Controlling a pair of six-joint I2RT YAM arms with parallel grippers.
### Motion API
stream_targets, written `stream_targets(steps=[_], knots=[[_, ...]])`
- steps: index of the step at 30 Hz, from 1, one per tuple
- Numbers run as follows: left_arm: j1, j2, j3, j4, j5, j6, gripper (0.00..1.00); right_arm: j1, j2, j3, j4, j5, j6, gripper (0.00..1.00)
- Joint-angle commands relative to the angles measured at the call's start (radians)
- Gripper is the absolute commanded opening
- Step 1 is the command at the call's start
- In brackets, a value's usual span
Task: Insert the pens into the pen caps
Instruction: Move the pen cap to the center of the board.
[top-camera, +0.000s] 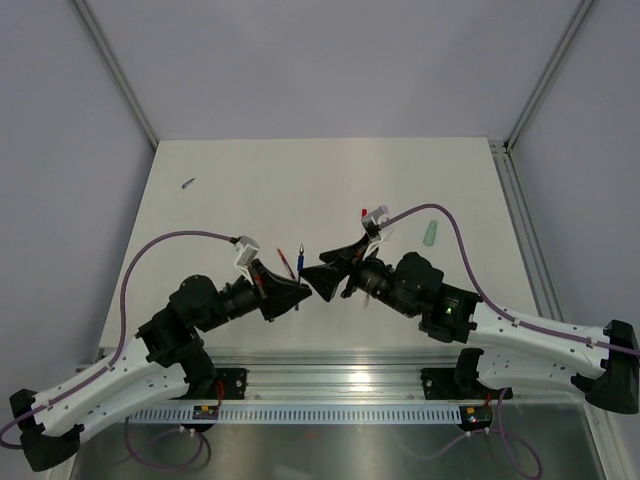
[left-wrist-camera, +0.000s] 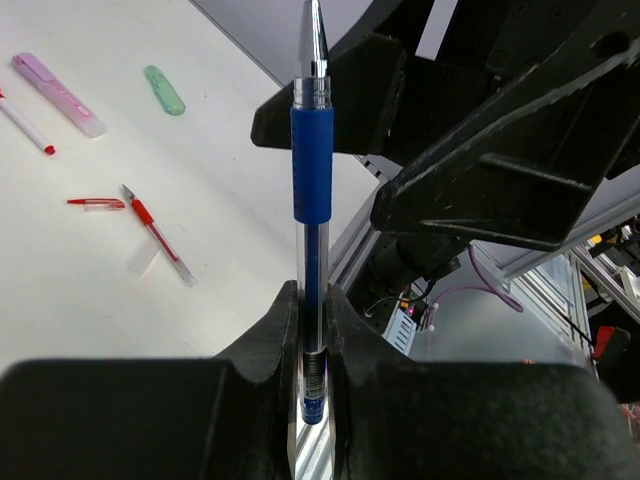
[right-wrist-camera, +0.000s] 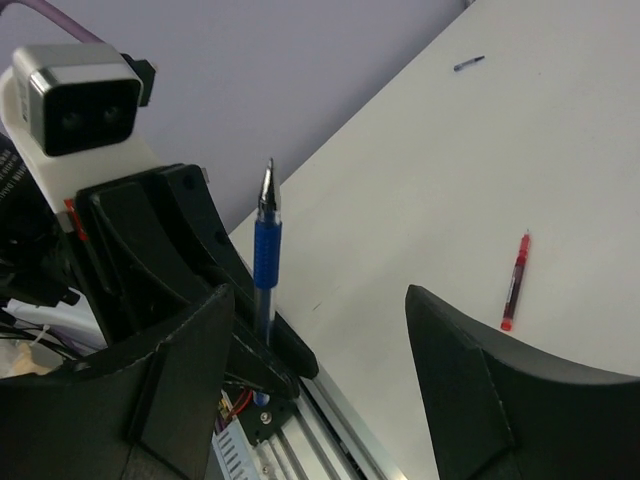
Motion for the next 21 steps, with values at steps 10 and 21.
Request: stream_targets(steps=[10,21], knots=[[0.001,0.079,0.042,0.117,0.107,-0.005,0.00,0.008,0.096,0.091,0.072,-0.011,0.039,0.50],[0.001,0.131,0.116,0.043,0.037,0.053,0.52,0.006,-0.010,0.069,-0.031,0.179,0.052,0.00]])
